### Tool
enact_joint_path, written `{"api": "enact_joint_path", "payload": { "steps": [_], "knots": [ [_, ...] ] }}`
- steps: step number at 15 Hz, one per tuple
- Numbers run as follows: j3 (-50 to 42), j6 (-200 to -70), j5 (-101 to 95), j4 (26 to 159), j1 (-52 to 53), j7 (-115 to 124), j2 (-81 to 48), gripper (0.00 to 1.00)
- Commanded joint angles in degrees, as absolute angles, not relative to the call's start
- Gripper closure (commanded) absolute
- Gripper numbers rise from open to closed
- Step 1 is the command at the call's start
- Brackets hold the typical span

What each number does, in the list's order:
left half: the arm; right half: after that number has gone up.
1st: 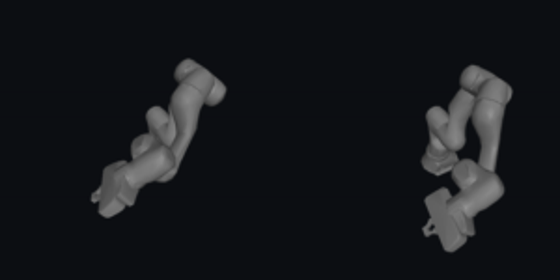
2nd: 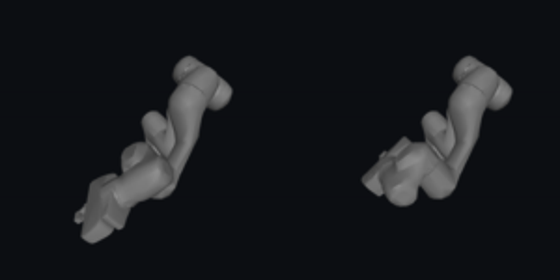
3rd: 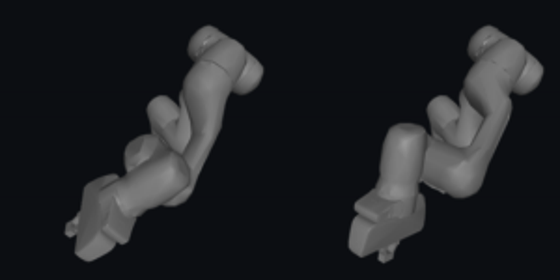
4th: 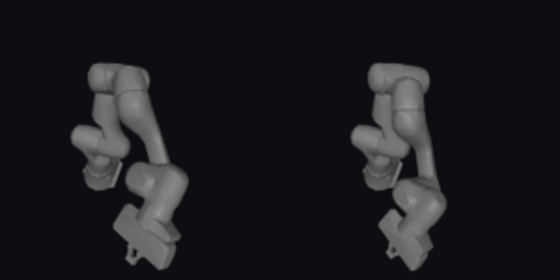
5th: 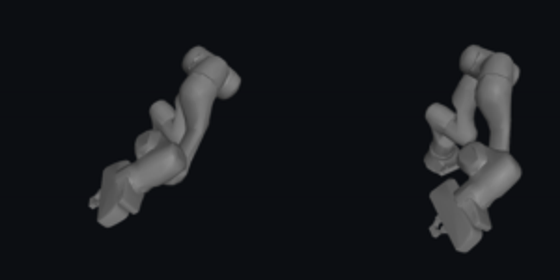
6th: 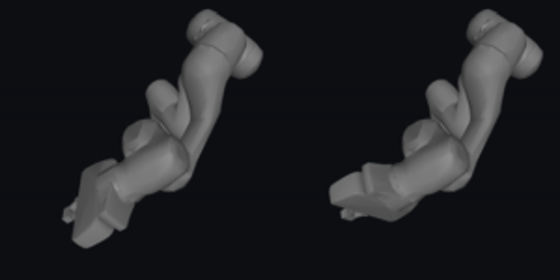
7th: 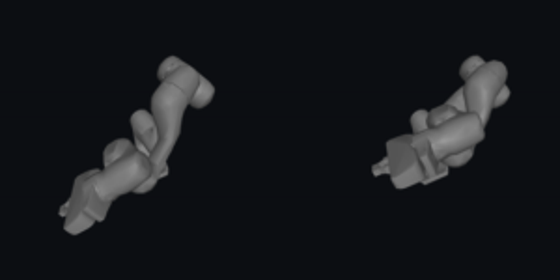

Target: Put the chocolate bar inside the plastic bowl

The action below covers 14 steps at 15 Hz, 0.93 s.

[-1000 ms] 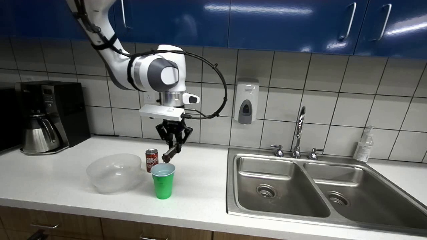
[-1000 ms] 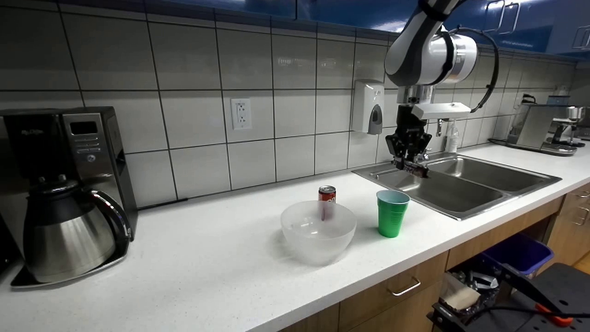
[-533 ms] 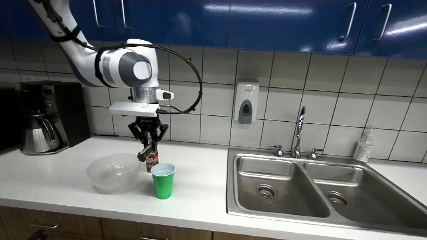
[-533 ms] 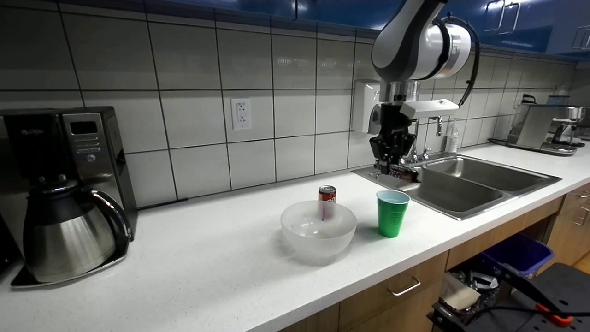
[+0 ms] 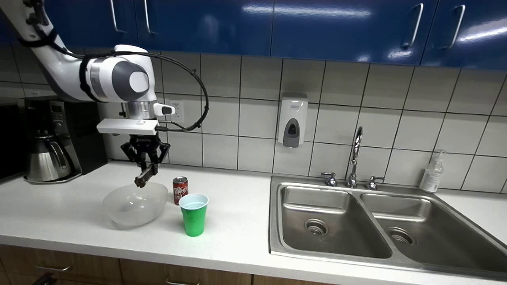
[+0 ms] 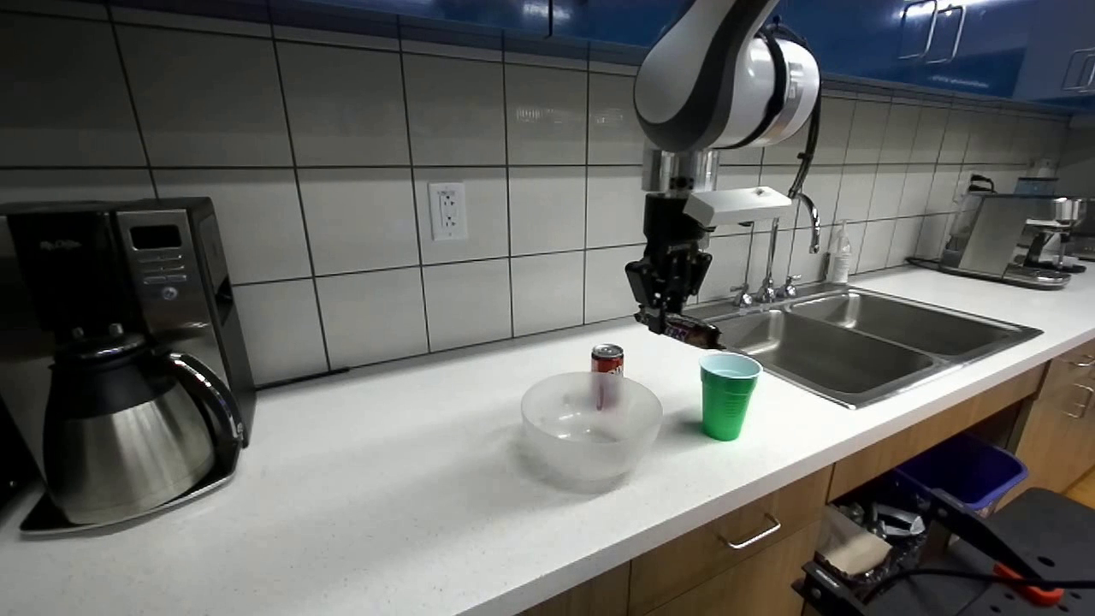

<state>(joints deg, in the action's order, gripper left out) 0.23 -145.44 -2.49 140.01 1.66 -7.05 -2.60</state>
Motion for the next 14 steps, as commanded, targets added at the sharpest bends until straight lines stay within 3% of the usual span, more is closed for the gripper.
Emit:
{"api": "enact_joint_path", "payload": {
  "steps": [1,14],
  "knots": [
    [2.3,-144.9,-4.5,137.1,3.5,-4.0,-4.8,0.93],
    [3.4,-143.4,-4.0,124.6,5.6,-5.6,-21.0,0.93]
  ]
}}
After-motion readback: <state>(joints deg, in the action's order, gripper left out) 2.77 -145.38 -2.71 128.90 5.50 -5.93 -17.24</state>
